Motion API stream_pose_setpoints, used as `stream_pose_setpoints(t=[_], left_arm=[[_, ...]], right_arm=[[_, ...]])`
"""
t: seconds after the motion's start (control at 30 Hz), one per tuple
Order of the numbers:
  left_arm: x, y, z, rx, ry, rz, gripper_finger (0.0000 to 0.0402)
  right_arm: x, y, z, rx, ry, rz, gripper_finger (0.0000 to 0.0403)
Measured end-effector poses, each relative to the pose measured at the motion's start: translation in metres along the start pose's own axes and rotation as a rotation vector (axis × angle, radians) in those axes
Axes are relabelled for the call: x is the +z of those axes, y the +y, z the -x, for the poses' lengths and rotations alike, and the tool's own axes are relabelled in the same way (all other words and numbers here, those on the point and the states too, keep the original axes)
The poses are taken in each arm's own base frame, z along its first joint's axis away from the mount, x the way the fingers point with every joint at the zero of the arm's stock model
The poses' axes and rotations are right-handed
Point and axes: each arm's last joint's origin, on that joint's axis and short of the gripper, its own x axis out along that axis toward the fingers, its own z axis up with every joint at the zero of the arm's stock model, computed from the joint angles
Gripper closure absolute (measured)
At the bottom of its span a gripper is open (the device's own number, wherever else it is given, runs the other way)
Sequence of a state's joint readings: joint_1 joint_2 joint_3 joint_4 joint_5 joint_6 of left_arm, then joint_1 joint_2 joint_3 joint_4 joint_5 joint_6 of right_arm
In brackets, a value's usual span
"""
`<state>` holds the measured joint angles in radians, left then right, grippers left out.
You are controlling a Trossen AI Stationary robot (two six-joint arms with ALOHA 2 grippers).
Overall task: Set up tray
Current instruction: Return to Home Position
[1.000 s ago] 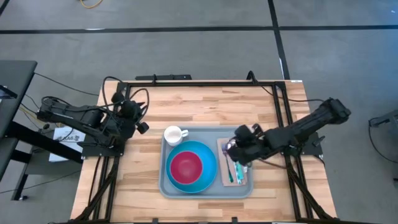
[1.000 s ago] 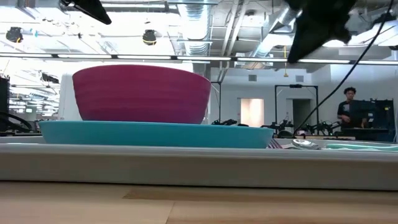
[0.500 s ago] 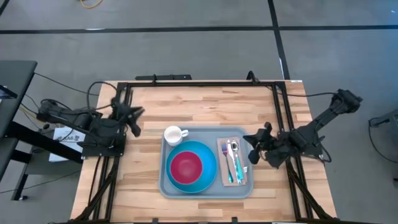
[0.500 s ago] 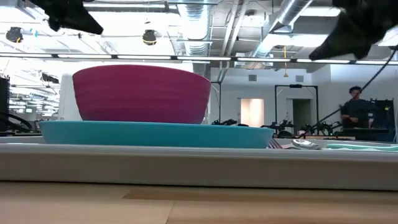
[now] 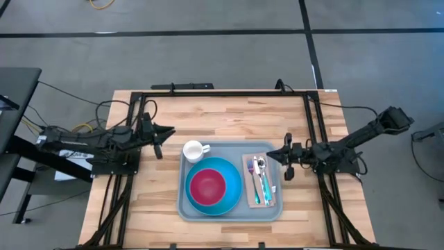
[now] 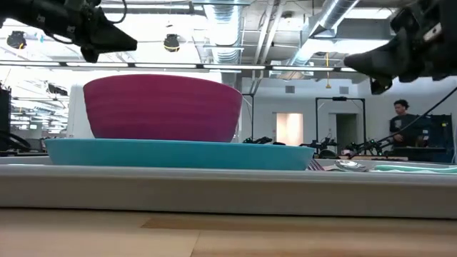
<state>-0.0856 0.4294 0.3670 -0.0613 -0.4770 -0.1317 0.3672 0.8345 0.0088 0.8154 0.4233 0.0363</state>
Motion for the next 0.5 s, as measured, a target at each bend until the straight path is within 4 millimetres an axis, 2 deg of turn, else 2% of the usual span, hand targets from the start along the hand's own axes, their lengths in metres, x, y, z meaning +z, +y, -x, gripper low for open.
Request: stream_pose_setpoints(t=[0.17,0.3,0.5], left_arm=[[0.004,0.016,0.005,0.048,-0.036,-0.004,0.0347],[0.009,0.029,0.015,0.110,-0.093,-0.010,0.0347],[0.002,0.037,0.029,0.047,-0.047,-0.016,0.0347]], right_arm=[[-0.005,-0.006,0.003,-0.027,0.074,-0.042,0.0403],[-0.006,-0.008,0.008,-0.028,0.102,-0.005,0.0403],[-0.002,-0.012,0.018,-0.026,0.092,0.054,0.0403]])
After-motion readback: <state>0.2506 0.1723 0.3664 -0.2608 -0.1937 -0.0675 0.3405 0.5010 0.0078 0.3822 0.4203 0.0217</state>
